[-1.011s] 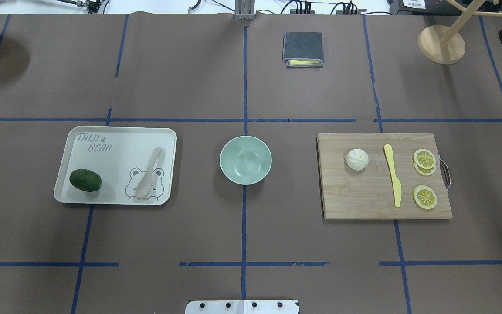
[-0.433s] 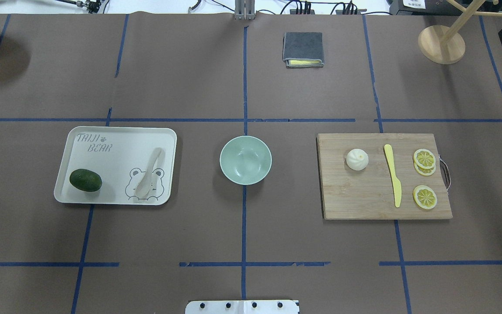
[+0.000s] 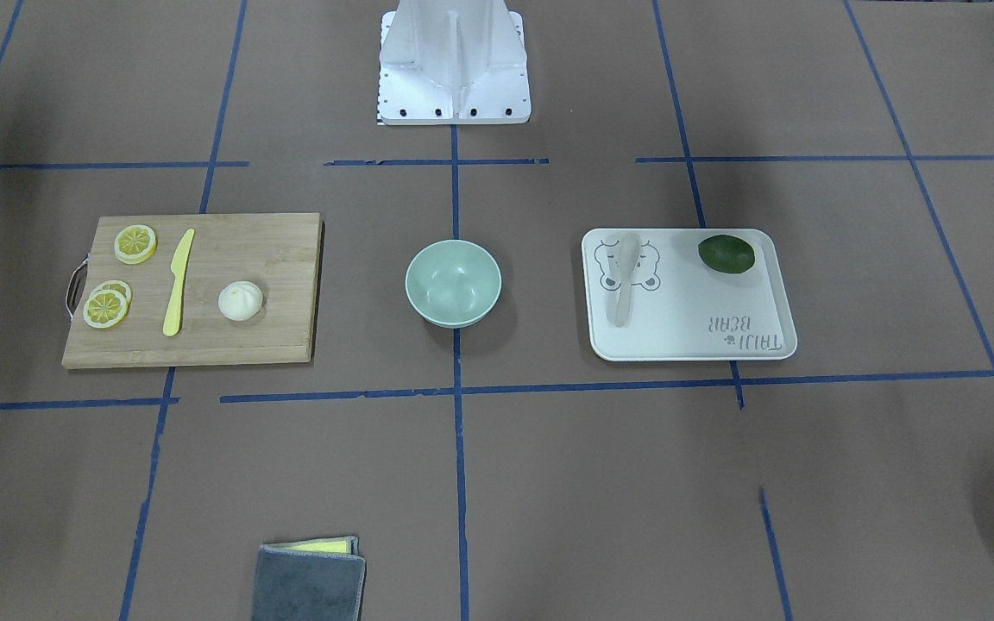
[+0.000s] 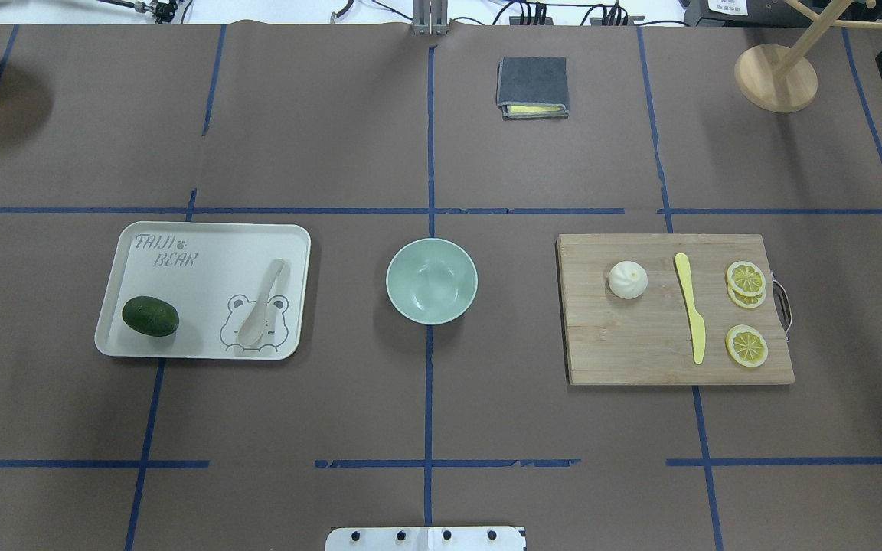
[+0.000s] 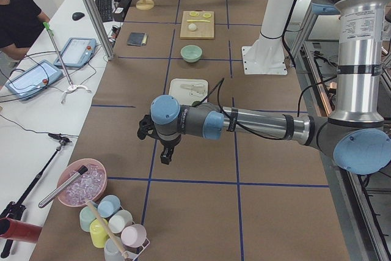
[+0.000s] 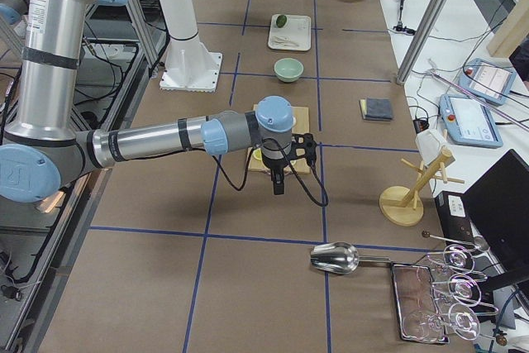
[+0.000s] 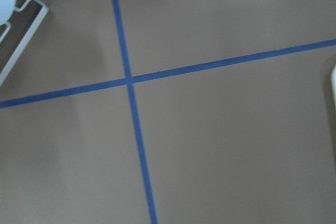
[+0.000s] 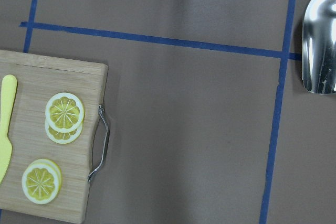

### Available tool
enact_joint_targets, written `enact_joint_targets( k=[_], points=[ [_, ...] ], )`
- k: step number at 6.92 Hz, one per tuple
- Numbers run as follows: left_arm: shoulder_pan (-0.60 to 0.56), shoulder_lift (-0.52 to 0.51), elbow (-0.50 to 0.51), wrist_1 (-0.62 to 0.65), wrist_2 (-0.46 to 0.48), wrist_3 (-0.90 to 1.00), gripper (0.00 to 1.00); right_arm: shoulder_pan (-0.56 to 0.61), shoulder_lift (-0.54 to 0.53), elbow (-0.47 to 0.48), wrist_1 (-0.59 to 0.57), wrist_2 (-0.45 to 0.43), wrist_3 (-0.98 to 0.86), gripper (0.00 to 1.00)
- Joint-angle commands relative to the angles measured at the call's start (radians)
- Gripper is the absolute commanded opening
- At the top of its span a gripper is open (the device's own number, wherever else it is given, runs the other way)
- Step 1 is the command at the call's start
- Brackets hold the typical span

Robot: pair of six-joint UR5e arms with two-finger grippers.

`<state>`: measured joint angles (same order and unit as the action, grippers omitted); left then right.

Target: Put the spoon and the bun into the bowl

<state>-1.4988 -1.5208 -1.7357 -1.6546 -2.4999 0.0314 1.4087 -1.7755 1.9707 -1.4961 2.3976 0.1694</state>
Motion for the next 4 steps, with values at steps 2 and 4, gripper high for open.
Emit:
enact_joint_targets(
  k=[2, 4],
  points=[
    [0.194, -0.033, -0.011, -0.329, -0.051, -0.35, 1.0, -0.03, -0.002, -0.003, 0.046, 0.029, -0.002, 1.0],
    [0.372, -0.077, -0.016, -0.58, 0.097, -0.722, 1.0, -0.042, -0.001, -0.003, 0.083, 0.031, 0.004, 1.0]
  ],
)
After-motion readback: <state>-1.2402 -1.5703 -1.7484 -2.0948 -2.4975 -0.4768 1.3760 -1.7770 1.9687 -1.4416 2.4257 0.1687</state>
